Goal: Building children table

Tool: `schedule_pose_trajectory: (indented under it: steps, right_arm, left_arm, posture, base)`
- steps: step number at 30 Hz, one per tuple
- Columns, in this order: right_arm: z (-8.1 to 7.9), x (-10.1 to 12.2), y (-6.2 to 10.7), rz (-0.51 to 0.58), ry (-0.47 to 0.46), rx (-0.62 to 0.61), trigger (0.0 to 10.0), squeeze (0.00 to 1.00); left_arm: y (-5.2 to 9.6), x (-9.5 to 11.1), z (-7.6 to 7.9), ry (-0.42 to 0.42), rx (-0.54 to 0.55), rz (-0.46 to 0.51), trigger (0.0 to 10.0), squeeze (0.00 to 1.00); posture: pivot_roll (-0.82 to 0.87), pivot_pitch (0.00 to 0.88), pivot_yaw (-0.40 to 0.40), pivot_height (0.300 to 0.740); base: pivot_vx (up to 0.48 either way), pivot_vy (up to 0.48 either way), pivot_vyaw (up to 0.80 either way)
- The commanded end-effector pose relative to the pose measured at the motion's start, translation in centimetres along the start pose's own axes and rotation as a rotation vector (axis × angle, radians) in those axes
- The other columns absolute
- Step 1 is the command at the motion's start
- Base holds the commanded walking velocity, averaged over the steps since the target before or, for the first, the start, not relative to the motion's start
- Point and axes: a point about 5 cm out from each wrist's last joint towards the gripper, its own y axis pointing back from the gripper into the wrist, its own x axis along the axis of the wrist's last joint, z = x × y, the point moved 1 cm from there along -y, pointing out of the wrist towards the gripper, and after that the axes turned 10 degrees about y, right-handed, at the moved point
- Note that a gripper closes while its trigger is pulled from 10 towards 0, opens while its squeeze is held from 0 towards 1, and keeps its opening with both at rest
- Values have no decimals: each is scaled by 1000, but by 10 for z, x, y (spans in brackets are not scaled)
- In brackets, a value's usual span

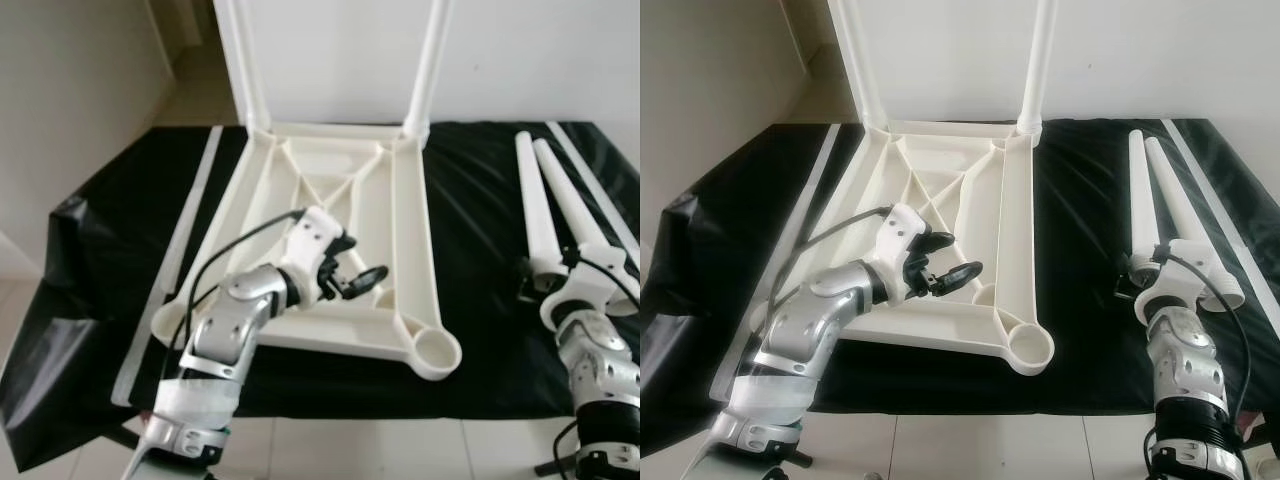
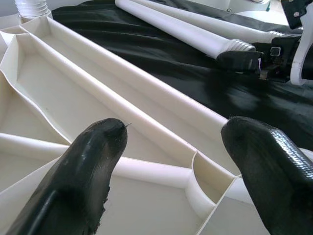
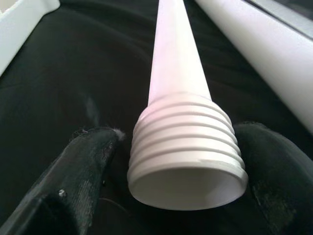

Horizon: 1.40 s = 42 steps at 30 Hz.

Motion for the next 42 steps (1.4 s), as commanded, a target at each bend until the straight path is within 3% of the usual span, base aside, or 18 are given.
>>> schedule_pose_trajectory:
  steps: [1, 4, 5, 6, 7, 8, 9, 10, 17, 19, 25, 26, 27, 28, 34, 35, 36, 42]
  right_arm:
    - [-3, -4, 0, -20, -8, 17, 10000, 0]
    - [-5, -6, 0, -30, -29, 21, 10000, 0]
    - [-7, -7, 0, -39, -48, 29, 7882, 0]
    - [-7, -7, 0, -39, -48, 29, 7882, 0]
    - [-11, -10, 1, -47, -53, 42, 5765, 0]
    - [-11, -10, 1, -47, -53, 42, 5765, 0]
    - [-15, -13, 3, -59, -71, 50, 1608, 0]
    - [-20, -15, 6, -60, -70, 65, 0, 0]
    - [-31, -19, 15, -58, -68, 83, 0, 0]
    - [-47, -16, 32, -17, -44, 113, 0, 0]
    - [-64, -12, 63, 34, -50, 108, 0, 0]
    - [-68, -13, 74, 39, -65, 88, 8118, 0]
    - [-68, -13, 74, 39, -65, 88, 8118, 0]
    - [-70, -13, 83, 44, -78, 75, 10000, 0]
    - [-74, -16, 114, 56, -82, 8, 10000, 0]
    - [-73, -16, 118, 58, -79, -10, 10000, 208]
    - [-70, -14, 119, 61, -90, -27, 10000, 1000]
    - [-63, -9, 116, 82, -84, -35, 10000, 1000]
  left_arm:
    - [1, -3, 0, 12, 32, -8, 10000, 0]
    - [0, -3, -1, 15, 34, -7, 10000, 0]
    - [0, -2, 0, 18, 33, -6, 10000, 0]
    - [0, -2, 0, 18, 33, -6, 10000, 0]
    - [-1, -2, 0, 18, 33, -4, 10000, 0]
    - [-1, -2, 0, 18, 33, -4, 10000, 0]
    - [-1, -2, 0, 19, 33, -4, 10000, 0]
    - [-2, -2, 0, 20, 34, -2, 10000, 0]
    - [-3, -1, -1, 23, 38, 7, 10000, 0]
    - [-4, 0, -2, 21, 44, 13, 10000, 0]
    - [-5, 2, -3, 22, 54, 27, 10000, 0]
    - [-6, 2, -3, 22, 57, 28, 10000, 0]
    - [-6, 2, -3, 22, 57, 28, 10000, 0]
    - [-5, 2, -3, 22, 59, 29, 10000, 0]
    - [-4, 2, -4, 21, 59, 29, 10000, 0]
    - [-3, 2, -5, 19, 59, 28, 10000, 0]
    - [-4, 2, -5, 17, 58, 27, 10000, 0]
    - [-7, 4, -5, 16, 49, 28, 10000, 0]
  posture:
    - [15, 81, 34, 740]
    - [12, 81, 33, 740]
    - [9, 80, 31, 740]
    - [9, 80, 31, 740]
    - [6, 77, 29, 740]
    - [6, 77, 29, 740]
    - [3, 74, 27, 740]
    - [1, 68, 22, 740]
    - [-3, 62, 17, 740]
    - [-11, 49, -1, 740]
    - [-16, 46, -14, 740]
    - [-16, 45, -15, 740]
    - [-16, 45, -15, 740]
    - [-17, 45, -15, 740]
    - [-22, 46, -10, 740]
    - [-29, 44, -4, 740]
    - [-33, 44, 0, 740]
    - [-37, 41, 6, 740]
  base:
    - [0, 0, 0]
    - [0, 0, 0]
    - [0, 0, 0]
    - [0, 0, 0]
    - [0, 0, 0]
    - [0, 0, 0]
    - [0, 0, 0]
    - [0, 0, 0]
    - [0, 0, 0]
    - [0, 0, 0]
    - [0, 0, 0]
    - [0, 0, 0]
    - [0, 0, 0]
    - [0, 0, 0]
    - [0, 0, 0]
    - [0, 0, 0]
    - [0, 0, 0]
    - [0, 0, 0]
